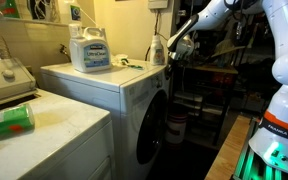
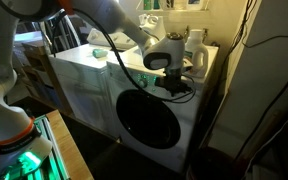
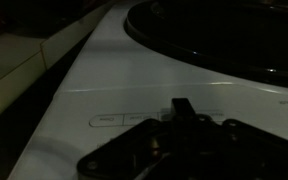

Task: Push the third button from the right on the washing machine

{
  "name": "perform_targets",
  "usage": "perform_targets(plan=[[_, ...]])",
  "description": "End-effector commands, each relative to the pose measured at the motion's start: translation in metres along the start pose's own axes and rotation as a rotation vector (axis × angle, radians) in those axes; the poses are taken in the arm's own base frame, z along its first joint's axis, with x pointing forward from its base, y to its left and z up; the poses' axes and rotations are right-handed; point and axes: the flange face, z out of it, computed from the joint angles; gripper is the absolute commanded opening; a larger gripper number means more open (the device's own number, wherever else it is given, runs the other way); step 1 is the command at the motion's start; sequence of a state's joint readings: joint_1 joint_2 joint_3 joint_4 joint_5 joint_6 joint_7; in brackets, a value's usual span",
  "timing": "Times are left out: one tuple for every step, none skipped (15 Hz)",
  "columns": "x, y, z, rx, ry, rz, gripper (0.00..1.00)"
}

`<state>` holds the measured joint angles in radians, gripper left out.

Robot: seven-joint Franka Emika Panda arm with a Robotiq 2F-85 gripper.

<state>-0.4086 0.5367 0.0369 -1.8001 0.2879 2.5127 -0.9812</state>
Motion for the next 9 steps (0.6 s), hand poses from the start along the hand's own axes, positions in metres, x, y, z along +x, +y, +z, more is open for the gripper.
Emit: perform_targets(plan=[[0.001, 0.010, 0.006, 0.007, 0.075, -0.028, 0.02], [0.000, 0.011, 0.008, 0.016, 0.069, -0.033, 0.01], [-0.001, 0.013, 0.010, 0.014, 0.075, -0.037, 0.02], [-0.001, 0.013, 0.011, 0.018, 0.085, -0.038, 0.02], [-0.001, 0.014, 0.011, 0.017, 0.113, -0.040, 0.02], [-0.002, 0.015, 0.011, 0.023, 0.133, -0.046, 0.01], [-0.004, 0.016, 0.013, 0.024, 0.150, -0.048, 0.01], [-0.006, 0.016, 0.016, 0.034, 0.160, -0.052, 0.01], [-0.010, 0.016, 0.017, 0.036, 0.148, -0.050, 0.01]])
